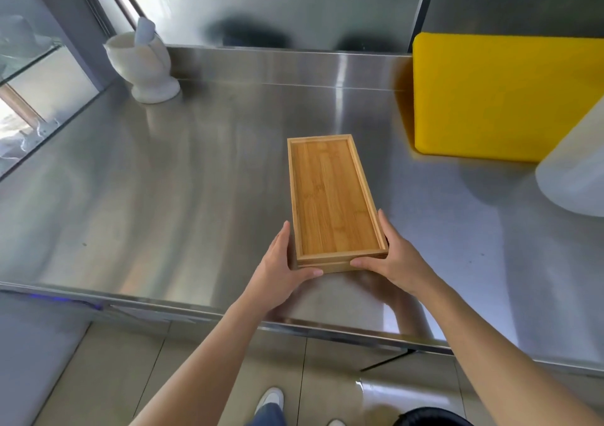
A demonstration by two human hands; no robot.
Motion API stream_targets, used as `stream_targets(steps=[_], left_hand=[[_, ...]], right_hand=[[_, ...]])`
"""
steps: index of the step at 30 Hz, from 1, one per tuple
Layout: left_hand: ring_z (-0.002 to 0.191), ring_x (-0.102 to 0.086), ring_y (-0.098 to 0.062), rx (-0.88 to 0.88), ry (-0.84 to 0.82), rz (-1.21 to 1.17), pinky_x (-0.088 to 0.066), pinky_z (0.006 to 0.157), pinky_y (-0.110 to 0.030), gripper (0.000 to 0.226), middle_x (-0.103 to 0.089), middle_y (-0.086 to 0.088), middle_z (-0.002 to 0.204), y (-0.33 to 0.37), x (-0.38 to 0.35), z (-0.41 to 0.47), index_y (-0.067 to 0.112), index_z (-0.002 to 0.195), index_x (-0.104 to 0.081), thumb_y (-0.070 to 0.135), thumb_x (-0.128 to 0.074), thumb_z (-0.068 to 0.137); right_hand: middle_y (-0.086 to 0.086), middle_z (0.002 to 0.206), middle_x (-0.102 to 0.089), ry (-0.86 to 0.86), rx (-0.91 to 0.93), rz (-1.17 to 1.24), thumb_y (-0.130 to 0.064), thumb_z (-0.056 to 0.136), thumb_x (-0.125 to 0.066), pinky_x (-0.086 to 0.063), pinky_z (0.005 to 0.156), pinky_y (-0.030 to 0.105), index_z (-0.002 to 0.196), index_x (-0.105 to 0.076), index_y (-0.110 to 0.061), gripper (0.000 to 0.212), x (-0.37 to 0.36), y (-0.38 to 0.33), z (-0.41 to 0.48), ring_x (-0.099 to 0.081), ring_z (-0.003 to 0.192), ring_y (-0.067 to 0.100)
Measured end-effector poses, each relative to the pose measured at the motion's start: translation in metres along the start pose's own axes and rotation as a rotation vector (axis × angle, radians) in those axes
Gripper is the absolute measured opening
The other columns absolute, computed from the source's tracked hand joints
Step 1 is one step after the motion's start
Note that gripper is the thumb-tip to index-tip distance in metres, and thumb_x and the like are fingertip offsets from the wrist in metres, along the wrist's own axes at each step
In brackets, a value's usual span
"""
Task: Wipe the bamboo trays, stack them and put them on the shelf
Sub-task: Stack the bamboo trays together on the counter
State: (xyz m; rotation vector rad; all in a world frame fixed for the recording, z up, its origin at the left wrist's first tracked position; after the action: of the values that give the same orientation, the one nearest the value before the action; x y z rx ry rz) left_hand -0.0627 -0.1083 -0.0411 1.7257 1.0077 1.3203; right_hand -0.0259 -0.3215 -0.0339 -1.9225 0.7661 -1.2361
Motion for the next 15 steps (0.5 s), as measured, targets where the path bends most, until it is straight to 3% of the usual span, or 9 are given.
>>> stream_targets(steps=[5,15], left_hand=[[0.116,-0.050,-0.004,-0.085,0.087,0.019,-0.040,0.100,-0.025,0.079,-0.055,0.011,0.129,0.0090,-0.0066,-0.0066,0.034,0.141,-0.025,0.027,-0.072,0.078],[0.115,-0.054,-0.009,-0.031,0.124,-0.045,-0.043,0.104,-0.037,0.073,-0.059,0.009,0.125,0.0094,-0.0106,-0.0117,0.032,0.141,-0.029,0.021,-0.069,0.081]], right_hand=[[-0.001,0.147,-0.033,0.027,0.030,-0.036,-0.051,0.062,-0.074,-0.030,0.104,0.035,0.143,0.003,-0.029,0.113,-0.0020,0.0043,0.0018,-0.036,0.129,0.019],[-0.001,0.142,-0.040,0.072,0.053,-0.075,-0.048,0.064,-0.073,-0.033,0.100,0.033,0.144,-0.001,-0.028,0.109,-0.0039,0.0081,0.0022,-0.040,0.125,0.019]])
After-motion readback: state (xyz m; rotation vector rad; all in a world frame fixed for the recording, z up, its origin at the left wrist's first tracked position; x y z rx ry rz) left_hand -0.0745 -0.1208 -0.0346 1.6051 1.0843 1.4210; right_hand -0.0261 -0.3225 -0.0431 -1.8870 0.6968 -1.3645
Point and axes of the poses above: each hand's wrist, its own z-axis towards the middle knuckle, its own x-axis out of the back of the hand, y = z × x, the point moved 3 cm from there along z, towards the middle knuckle
